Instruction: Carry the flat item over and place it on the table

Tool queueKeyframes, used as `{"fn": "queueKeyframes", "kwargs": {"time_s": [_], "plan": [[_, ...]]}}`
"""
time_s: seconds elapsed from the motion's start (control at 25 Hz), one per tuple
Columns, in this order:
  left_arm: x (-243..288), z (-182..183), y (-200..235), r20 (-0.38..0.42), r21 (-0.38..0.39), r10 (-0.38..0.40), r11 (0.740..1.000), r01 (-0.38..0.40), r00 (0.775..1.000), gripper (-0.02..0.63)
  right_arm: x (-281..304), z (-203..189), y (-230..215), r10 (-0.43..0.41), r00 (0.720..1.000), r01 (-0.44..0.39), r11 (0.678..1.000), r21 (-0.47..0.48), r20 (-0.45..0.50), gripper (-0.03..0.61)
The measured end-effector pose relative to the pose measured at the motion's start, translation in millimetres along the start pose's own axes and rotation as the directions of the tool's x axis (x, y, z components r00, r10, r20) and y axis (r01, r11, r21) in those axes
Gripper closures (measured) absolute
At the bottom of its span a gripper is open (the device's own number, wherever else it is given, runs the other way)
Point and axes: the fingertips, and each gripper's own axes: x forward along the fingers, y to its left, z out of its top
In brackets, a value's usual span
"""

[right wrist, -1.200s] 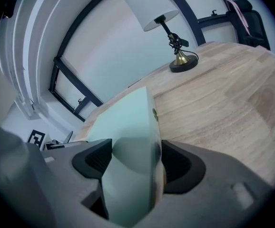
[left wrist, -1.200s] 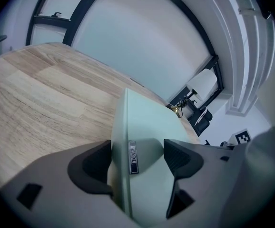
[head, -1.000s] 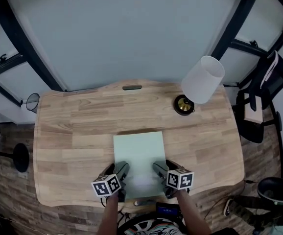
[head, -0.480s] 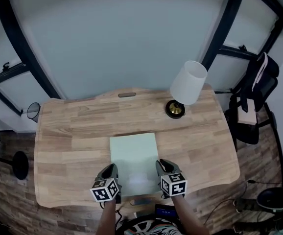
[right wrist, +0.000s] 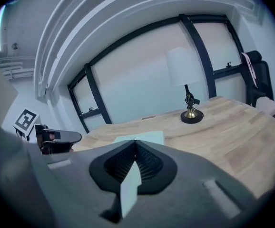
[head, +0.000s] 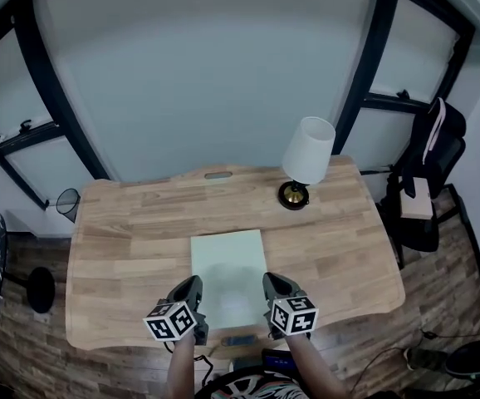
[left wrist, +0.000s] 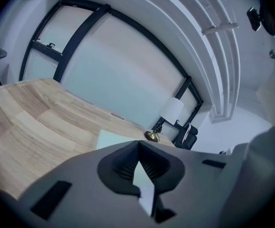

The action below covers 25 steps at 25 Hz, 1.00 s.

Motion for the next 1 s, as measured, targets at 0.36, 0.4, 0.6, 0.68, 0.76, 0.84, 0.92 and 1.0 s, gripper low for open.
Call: {"fn": "queueKeyframes", "kwargs": {"time_s": [0.36,0.4,0.6,0.68,0.76,0.84,0.92,1.0], "plan": [[-42,20,-35,0.11,0.076,-0.008,0.997,0.0,0.994,0.606,-42,6,22,-0.029,0.997,0.035,0.996,-0.081,0.077,0.574],[-48,20,-35,0.126,0.09,0.004,0.996,-0.016,0.992,0.606,-47,7,24,-0.032,0.996,0.039,0.996,-0.084,0.088,0.574],[-78,16,-46,0.196,0.097,-0.01,0.995,-0.01,0.981,0.606,-79,7,36,-0.04,0.99,0.056,0.991,-0.12,0.135,0.574],[-85,12,-53,0.204,0.114,-0.018,0.993,-0.005,0.979,0.606,-91,6,39,-0.042,0.988,0.06,0.991,-0.122,0.149,0.574],[-90,9,-60,0.21,0.142,-0.021,0.99,-0.009,0.978,0.606,-100,4,41,-0.045,0.986,0.064,0.991,-0.118,0.16,0.574],[-94,5,-66,0.207,0.167,-0.022,0.986,-0.013,0.978,0.606,-106,0,43,-0.047,0.985,0.066,0.991,-0.113,0.164,0.574],[-97,-1,-70,0.188,0.196,-0.017,0.98,-0.021,0.982,0.606,-111,-4,45,-0.047,0.985,0.066,0.992,-0.108,0.164,0.574],[-100,-6,-71,0.17,0.22,-0.008,0.975,-0.03,0.985,0.606,-117,-8,47,-0.049,0.985,0.067,0.993,-0.101,0.167,0.574]]}}
